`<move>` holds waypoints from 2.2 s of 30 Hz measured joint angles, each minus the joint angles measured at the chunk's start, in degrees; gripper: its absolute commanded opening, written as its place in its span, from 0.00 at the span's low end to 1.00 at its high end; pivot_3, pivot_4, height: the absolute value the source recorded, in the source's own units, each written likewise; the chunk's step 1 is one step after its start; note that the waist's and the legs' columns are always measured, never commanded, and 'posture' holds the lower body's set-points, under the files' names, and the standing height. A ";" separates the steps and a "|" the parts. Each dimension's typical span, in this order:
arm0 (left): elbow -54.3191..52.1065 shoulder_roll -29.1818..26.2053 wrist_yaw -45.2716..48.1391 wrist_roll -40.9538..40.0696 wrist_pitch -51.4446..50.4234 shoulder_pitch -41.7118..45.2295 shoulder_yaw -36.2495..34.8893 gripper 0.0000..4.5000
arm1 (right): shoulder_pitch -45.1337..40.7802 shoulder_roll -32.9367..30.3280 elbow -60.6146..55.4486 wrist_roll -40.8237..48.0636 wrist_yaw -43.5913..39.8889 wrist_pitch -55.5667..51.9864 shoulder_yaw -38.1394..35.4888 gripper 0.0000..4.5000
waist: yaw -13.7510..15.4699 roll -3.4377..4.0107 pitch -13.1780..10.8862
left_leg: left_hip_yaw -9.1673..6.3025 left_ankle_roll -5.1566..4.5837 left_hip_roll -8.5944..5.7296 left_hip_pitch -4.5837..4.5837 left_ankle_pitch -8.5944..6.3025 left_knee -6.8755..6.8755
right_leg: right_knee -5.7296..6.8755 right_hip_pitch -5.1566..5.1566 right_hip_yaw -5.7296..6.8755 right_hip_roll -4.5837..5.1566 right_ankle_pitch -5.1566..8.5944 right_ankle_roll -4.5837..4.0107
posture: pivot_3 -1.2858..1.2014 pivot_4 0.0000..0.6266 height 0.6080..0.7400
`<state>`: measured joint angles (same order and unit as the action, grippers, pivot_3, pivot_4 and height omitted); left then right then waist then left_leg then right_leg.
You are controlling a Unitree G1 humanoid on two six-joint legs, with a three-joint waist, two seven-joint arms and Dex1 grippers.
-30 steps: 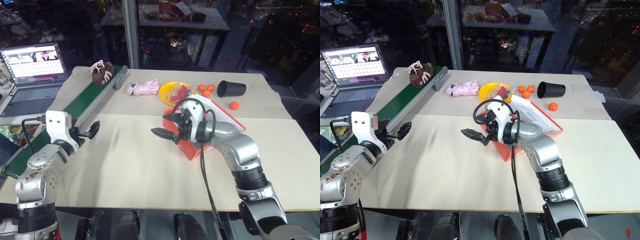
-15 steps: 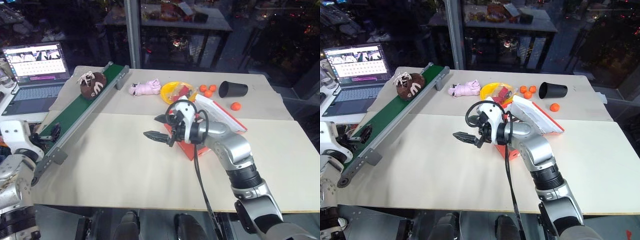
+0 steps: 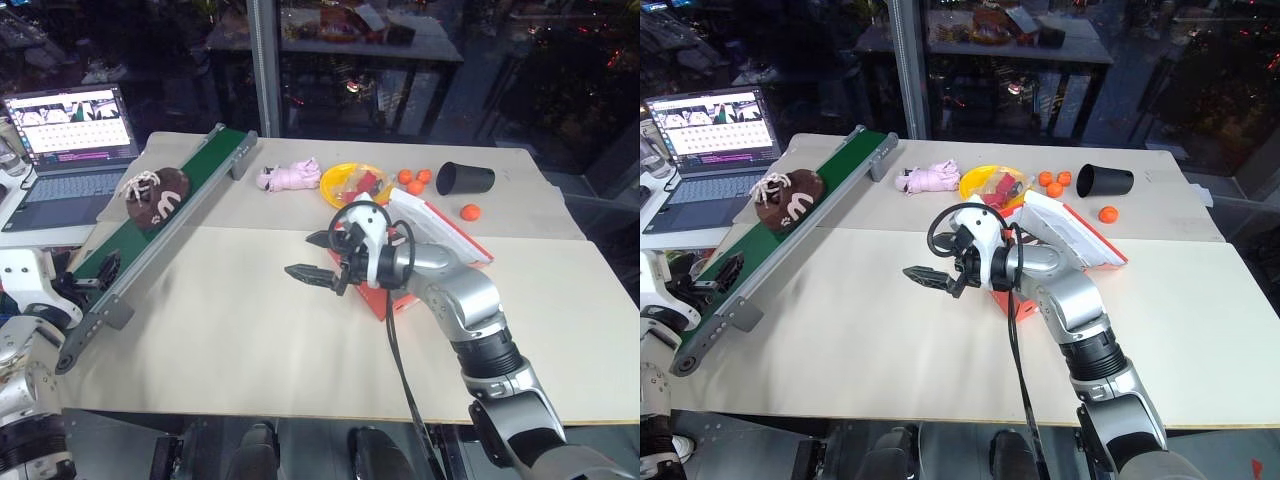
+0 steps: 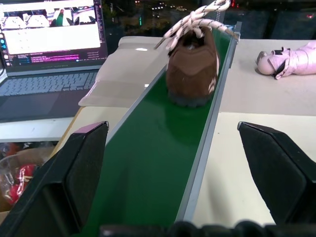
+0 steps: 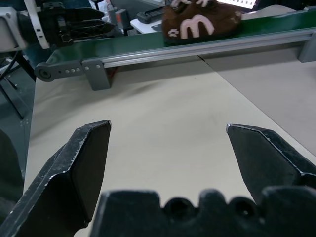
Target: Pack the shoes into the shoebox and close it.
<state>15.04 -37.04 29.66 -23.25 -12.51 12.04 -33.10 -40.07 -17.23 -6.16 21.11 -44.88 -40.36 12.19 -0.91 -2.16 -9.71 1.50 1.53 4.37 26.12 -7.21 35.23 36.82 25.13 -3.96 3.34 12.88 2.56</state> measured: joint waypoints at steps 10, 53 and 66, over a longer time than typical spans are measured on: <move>8.19 -0.74 1.06 1.15 2.06 3.61 1.92 1.00 | 0.16 -0.61 -0.65 0.05 0.12 -0.20 0.00 0.99 | 0.01 0.00 0.00 | 0.00 0.00 0.00 0.00 0.00 0.00 | 0.00 0.01 0.00 0.00 0.00 0.00 | 0.52 0.24 0.97; -23.18 19.05 -7.32 -13.14 -27.66 31.00 24.03 0.51 | -13.26 10.59 5.91 38.19 31.61 -19.05 -36.08 1.00 | -1.09 -0.27 -0.04 | -0.09 -0.02 0.02 0.13 0.12 0.04 | 0.14 -0.05 0.06 -0.04 -0.03 0.12 | 0.52 0.24 0.97; -23.53 17.23 -5.31 -14.17 -28.94 33.00 23.34 0.51 | -12.01 6.59 8.10 38.08 33.42 -18.72 -35.23 1.00 | -1.36 -0.25 -0.05 | -0.09 -0.02 0.01 0.15 0.12 0.05 | 0.08 -0.06 0.06 -0.03 -0.03 0.12 | 0.52 0.24 0.97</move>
<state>-8.49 -19.81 24.35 -37.42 -41.45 45.04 -9.76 -52.08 -10.65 1.95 59.19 -11.46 -59.08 -23.04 -2.28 -2.41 -9.76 1.41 1.50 4.38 26.27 -7.09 35.28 36.90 25.07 -3.90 3.30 12.85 2.68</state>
